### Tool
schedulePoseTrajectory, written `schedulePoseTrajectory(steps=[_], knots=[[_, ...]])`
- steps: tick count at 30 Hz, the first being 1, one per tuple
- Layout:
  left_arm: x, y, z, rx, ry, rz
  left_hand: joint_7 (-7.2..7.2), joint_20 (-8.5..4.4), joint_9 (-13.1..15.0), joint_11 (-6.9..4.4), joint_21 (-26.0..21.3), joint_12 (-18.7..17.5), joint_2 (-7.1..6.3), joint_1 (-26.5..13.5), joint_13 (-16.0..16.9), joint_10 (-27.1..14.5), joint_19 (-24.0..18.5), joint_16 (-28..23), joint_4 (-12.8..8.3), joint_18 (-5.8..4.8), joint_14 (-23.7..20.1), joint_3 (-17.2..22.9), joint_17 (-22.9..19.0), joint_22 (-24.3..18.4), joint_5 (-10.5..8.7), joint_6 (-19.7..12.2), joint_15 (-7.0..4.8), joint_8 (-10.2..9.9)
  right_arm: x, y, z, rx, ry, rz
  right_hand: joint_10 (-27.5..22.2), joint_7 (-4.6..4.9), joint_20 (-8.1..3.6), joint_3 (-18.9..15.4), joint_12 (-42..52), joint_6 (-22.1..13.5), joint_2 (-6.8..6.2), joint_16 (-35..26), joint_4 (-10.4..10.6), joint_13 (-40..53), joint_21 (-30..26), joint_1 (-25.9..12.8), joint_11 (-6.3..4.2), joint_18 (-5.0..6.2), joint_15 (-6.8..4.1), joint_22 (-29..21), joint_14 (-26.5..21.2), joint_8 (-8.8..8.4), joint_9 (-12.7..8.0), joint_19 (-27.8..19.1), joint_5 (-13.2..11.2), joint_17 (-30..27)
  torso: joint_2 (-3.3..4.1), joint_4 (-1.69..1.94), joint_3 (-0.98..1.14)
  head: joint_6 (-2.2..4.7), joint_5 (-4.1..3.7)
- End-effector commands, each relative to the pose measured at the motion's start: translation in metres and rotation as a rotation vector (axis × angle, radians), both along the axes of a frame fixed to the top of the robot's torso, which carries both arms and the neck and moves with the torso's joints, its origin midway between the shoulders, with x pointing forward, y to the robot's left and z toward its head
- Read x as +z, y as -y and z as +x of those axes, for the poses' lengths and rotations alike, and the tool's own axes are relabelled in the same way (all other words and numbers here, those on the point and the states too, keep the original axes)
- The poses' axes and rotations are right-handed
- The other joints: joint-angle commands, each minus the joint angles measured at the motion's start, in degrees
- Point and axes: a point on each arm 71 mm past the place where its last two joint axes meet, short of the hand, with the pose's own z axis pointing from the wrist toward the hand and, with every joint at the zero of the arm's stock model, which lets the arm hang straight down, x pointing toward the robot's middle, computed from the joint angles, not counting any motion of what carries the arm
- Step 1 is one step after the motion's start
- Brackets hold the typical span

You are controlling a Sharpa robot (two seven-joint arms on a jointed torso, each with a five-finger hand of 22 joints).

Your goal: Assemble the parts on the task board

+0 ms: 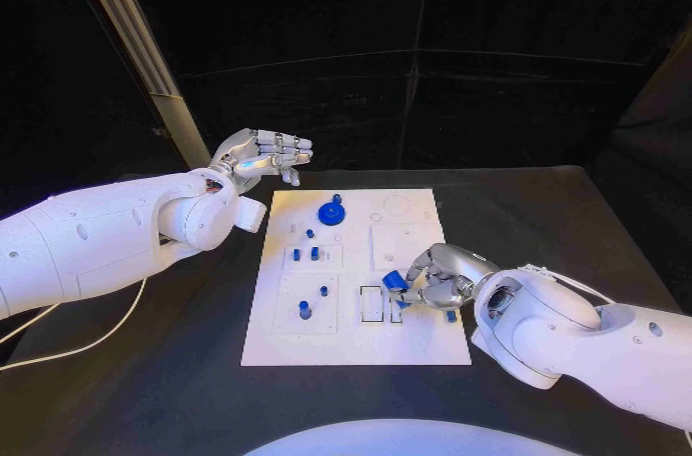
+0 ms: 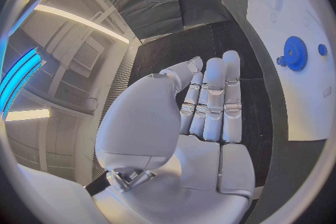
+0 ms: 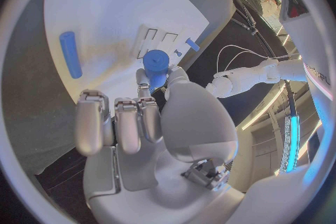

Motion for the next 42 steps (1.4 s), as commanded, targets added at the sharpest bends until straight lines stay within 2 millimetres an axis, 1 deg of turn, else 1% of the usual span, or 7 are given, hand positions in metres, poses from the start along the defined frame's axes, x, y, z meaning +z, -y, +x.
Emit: schedulePoseTrajectory(steps=[1,25,27,29,32,38,42], knots=[[0.001,0.001,0.0,-0.012,0.005,-0.009,-0.01,0.38,0.0,0.02,0.2,0.1,0.42,-0.2,0.0,-0.3,0.0,0.4,-0.1,0.92,-0.2,-0.1,0.0,0.0,0.0,-0.4,0.12,0.2,-0.006,-0.007,0.0,0.031,-0.085,-0.002,3.3,-2.27,-0.43,-0.1,-0.3,3.2,-0.11,0.0,0.6,10.5,0.2,-0.5,-0.74,-1.13,-0.6,1.2,5.5,0.34,0.4,1.2,-0.7,12.7,0.07,-0.05,-0.05,-0.06,0.1],[0.002,0.002,-0.001,-0.012,0.008,-0.01,0.04,0.56,0.0,0.1,0.0,0.5,0.57,-1.3,0.0,-0.8,0.0,0.6,0.6,0.86,-0.2,-0.6,-0.3,-0.2,-0.08,-0.7,0.29,0.4,-0.016,-0.033,0.004,0.056,-0.162,-0.014,3.3,-3.43,-1.26,-1.9,-0.7,6.5,1.5,-0.3,1.9,10.3,0.0,-4.6,-1.76,-1.12,-1.48,1.2,5.4,0.35,1.3,1.2,-0.4,12.3,0.1,-0.01,0.03,-0.21,0.65],[0.002,0.001,-0.001,-0.012,0.008,-0.01,0.04,0.56,0.0,0.1,0.0,0.5,0.57,-1.3,0.0,-0.8,0.0,0.6,0.6,0.86,-0.2,-0.6,-0.3,-0.2,-0.08,-0.7,0.29,0.4,-0.016,-0.034,0.005,0.056,-0.161,-0.02,3.2,-3.59,-1.41,-3.3,-1.0,6.8,1.75,-0.4,1.8,10.2,0.0,-7.0,-1.89,-1.14,-1.63,1.2,5.4,0.3,1.6,1.3,-4.5,12.1,0.07,-0.15,0.01,-0.27,0.76],[0.002,0.001,-0.001,-0.012,0.008,-0.01,0.04,0.56,0.0,0.1,0.0,0.5,0.57,-1.3,0.0,-0.8,0.0,0.6,0.6,0.86,-0.2,-0.6,-0.3,-0.2,-0.08,-0.7,0.29,0.4,-0.016,-0.035,0.005,0.052,-0.154,-0.022,3.0,-3.58,-1.5,-5.1,-1.4,6.8,1.94,-0.6,1.8,9.9,0.0,-9.9,-1.94,-1.13,-1.67,1.1,5.3,0.14,1.9,1.2,-11.7,11.8,0.07,-0.18,-0.01,-0.29,0.78],[0.002,0.002,-0.001,-0.013,0.008,-0.011,0.04,0.56,0.0,0.1,0.0,0.5,0.57,-1.3,0.0,-0.8,0.0,0.6,0.6,0.86,-0.2,-0.6,-0.3,-0.2,-0.08,-0.7,0.29,0.4,-0.016,-0.035,0.006,0.046,-0.142,-0.025,1.7,-3.22,-1.4,-7.3,-4.0,5.9,1.44,-1.2,1.9,7.9,-0.4,-12.7,-1.63,-1.02,-1.46,0.5,5.1,-0.6,1.9,1.0,-17.2,10.7,0.07,-0.14,0.0,-0.26,0.77],[0.002,0.002,-0.002,-0.014,0.007,-0.011,0.04,0.56,0.0,0.1,0.0,0.5,0.57,-1.3,0.0,-0.8,0.0,0.6,0.6,0.86,-0.2,-0.6,-0.3,-0.2,-0.08,-0.7,0.29,0.4,-0.014,-0.036,0.008,0.045,-0.099,-0.032,-1.6,-2.06,-0.6,-5.9,-10.7,3.8,-4.12,-2.4,2.3,2.7,-2.2,-19.0,-0.59,-0.44,-0.58,-2.4,4.6,-2.87,1.8,-0.2,-22.5,8.8,0.05,-0.1,0.03,-0.16,0.77],[0.002,0.001,-0.002,-0.013,0.006,-0.01,0.03,0.57,0.0,0.1,-0.1,0.6,0.57,-1.3,-0.1,-0.8,0.1,0.6,0.6,0.87,-0.2,-0.7,-0.3,-0.2,-0.08,-0.7,0.3,0.4,-0.012,-0.036,0.007,0.054,-0.079,-0.031,-1.7,-1.95,-0.5,-4.1,-11.2,3.6,-5.11,-2.6,2.2,2.4,-2.4,-19.5,-0.48,-0.39,-0.49,-2.6,4.6,-3.3,1.8,-0.2,-22.6,8.6,0.06,-0.09,0.03,-0.17,0.77]])
